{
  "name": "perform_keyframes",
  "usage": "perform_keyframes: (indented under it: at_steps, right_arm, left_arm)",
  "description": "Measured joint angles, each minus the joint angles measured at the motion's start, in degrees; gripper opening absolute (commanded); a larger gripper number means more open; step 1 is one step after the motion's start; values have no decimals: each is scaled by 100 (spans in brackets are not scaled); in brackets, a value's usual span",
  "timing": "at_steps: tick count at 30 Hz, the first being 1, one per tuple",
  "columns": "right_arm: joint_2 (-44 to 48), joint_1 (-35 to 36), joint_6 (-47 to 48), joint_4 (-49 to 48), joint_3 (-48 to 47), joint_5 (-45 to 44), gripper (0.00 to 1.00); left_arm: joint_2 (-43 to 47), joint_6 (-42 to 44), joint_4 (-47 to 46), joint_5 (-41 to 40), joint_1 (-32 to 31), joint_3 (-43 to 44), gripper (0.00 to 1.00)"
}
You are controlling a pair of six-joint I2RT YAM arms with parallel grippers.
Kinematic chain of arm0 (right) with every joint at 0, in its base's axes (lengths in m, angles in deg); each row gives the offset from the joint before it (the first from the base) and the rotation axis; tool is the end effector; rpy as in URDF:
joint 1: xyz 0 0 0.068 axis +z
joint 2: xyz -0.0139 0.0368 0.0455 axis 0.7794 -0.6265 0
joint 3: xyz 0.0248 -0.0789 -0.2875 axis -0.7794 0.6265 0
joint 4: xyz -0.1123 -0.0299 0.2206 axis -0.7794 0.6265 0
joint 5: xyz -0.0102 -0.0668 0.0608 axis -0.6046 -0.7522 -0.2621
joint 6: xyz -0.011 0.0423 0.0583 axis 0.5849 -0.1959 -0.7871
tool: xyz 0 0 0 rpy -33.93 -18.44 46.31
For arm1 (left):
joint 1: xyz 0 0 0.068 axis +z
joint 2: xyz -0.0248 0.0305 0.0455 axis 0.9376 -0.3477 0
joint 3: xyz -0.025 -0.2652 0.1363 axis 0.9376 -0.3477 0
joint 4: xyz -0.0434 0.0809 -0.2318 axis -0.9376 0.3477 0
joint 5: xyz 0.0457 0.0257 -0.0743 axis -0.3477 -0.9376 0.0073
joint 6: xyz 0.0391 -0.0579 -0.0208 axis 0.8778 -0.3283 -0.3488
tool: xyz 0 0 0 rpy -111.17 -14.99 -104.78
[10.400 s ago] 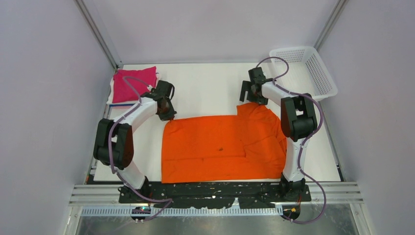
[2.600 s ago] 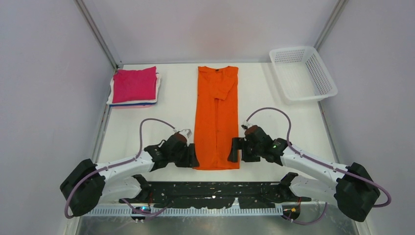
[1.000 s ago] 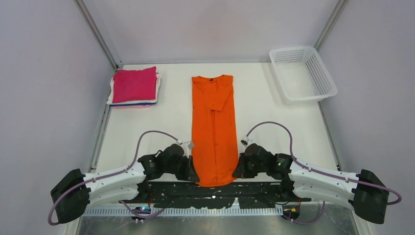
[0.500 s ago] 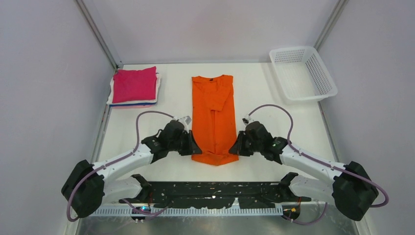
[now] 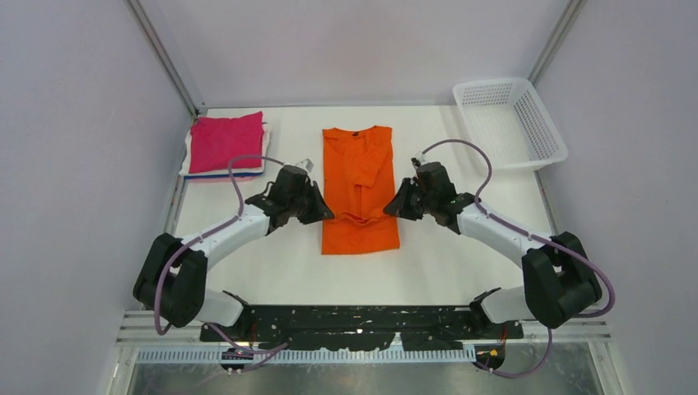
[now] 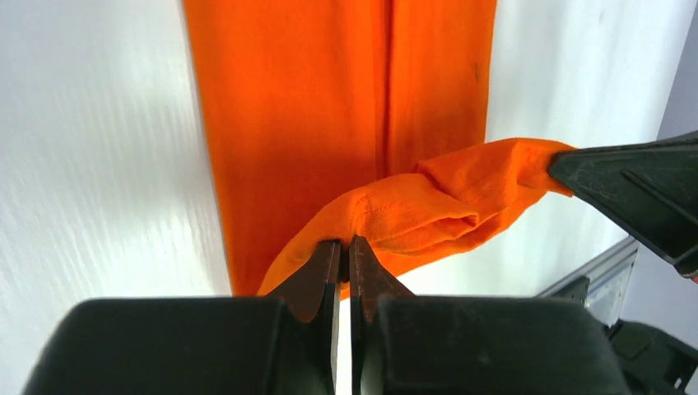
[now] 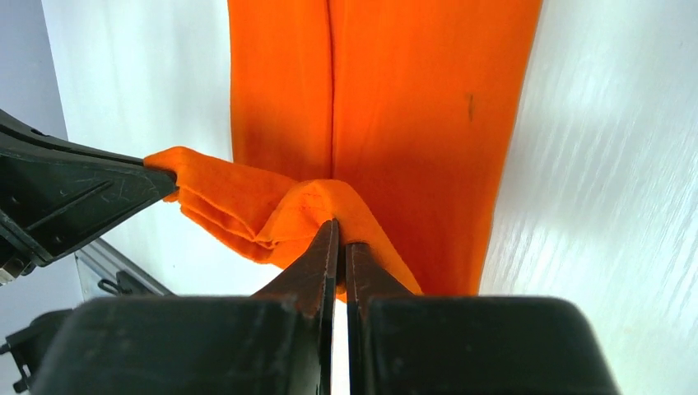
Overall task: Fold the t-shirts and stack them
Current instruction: Fold the folded rectangular tshirt in 1/3 of the way
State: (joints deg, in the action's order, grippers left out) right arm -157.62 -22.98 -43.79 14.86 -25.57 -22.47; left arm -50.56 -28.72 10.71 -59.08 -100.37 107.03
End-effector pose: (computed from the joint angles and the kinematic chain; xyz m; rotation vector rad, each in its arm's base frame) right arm 0.2393 0.1438 0.2301 0.0863 2.4276 0.8239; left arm 0.2381 -0.1544 0.2276 -0.2001 2.4916 -0.8173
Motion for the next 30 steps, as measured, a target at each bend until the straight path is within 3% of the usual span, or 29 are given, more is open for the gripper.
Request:
perform_keyframes:
  at_steps: [9, 19, 21, 23, 25, 26, 27, 28, 30]
  right_arm:
    - [-1073, -372, 166, -190, -846, 166, 6]
    - [-1792, -702, 197, -437, -1130, 236, 12]
    - [-1912, -752, 197, -490, -1167, 267, 17]
    - [-2024, -809, 192, -586, -1191, 302, 19]
    - [-2140, -868, 190, -673, -1244, 348, 34]
    - [-2186, -898, 175, -699, -1281, 372, 49]
    - [-2258, -946, 188, -721, -1351, 420, 56]
    - [-2297, -981, 153, -739, -1397, 446, 69]
    - [-2350, -1054, 195, -772, -1515, 485, 85]
  left_arm:
    - [-1062, 258, -37, 219, 557, 949, 0]
    - [-1886, 437, -4, 424, 726, 1539, 4]
    - [-2009, 450, 24, 426, 752, 1648, 20]
    - [-2100, 494, 55, 417, 772, 1749, 48]
    - [-2188, 542, 90, 404, 793, 1856, 67]
    - [-2205, 507, 98, 391, 807, 1882, 78]
    - [-2210, 531, 107, 380, 831, 1899, 89]
    - [-2210, 531, 127, 358, 855, 1915, 98]
    - [-2208, 522, 133, 313, 909, 1939, 100]
